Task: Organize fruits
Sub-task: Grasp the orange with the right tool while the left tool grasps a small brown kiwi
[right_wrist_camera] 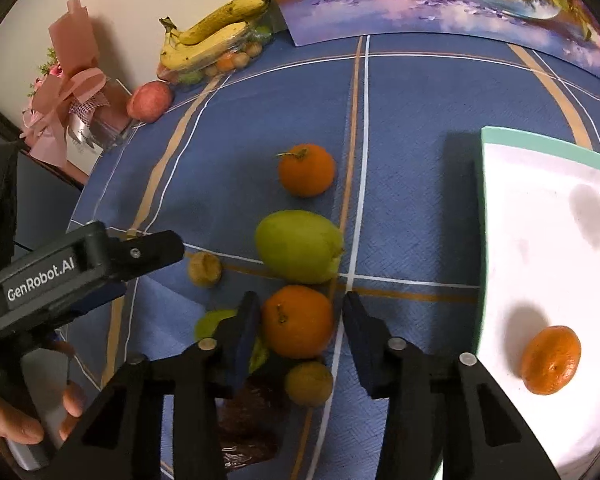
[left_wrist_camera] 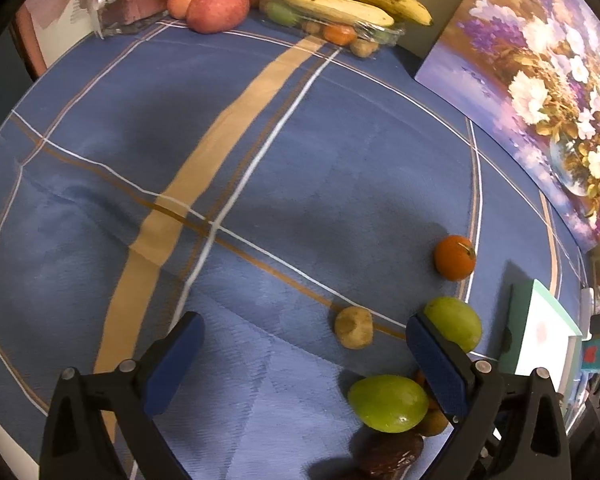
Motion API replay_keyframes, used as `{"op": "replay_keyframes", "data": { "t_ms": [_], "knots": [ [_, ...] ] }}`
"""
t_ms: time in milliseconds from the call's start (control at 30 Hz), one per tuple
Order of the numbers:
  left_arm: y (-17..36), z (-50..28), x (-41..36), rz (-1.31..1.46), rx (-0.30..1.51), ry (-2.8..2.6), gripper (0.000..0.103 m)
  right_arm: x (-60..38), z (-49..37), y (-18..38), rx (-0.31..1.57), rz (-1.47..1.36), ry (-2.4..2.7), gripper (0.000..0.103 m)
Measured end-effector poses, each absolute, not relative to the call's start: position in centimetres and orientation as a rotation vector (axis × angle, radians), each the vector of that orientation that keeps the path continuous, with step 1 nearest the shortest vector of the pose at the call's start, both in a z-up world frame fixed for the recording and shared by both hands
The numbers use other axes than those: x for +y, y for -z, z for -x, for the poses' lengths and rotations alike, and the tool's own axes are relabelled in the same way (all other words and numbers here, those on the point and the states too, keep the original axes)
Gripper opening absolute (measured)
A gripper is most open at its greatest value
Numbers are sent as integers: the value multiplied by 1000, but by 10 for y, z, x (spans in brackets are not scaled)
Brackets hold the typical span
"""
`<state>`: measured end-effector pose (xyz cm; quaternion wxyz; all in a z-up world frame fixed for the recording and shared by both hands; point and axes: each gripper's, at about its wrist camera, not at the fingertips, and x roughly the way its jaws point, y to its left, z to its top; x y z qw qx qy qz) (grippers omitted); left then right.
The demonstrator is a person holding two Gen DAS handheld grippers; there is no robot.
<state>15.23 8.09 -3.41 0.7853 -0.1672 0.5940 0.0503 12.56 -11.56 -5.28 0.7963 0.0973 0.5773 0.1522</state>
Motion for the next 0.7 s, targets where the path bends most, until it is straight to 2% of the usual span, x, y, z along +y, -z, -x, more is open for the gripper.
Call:
{"op": "replay_keyframes", "data": {
  "t_ms": [133, 300, 433, 500, 633, 700],
  "knots": [
    [39, -154, 75, 367, 1291, -89, 97, -118, -124, 51, 1236, -202, -326, 39],
    [49, -158, 69, 389, 1313, -58, 84, -126, -123, 46, 1229, -184, -307, 39],
    [52, -159, 67, 397, 1309, -45, 79, -133, -122, 40, 1216, -175, -292, 39],
    [51, -159, 64, 393, 1304, -32, 60, -135, -121, 37, 1208, -168, -294, 39],
    [52, -162, 58, 392, 1303, -20, 45, -139, -119, 33, 1199, -156, -297, 39],
    [52, -163, 56, 385, 1305, -14, 32, -141, -117, 30, 1193, -152, -298, 39]
  ]
}}
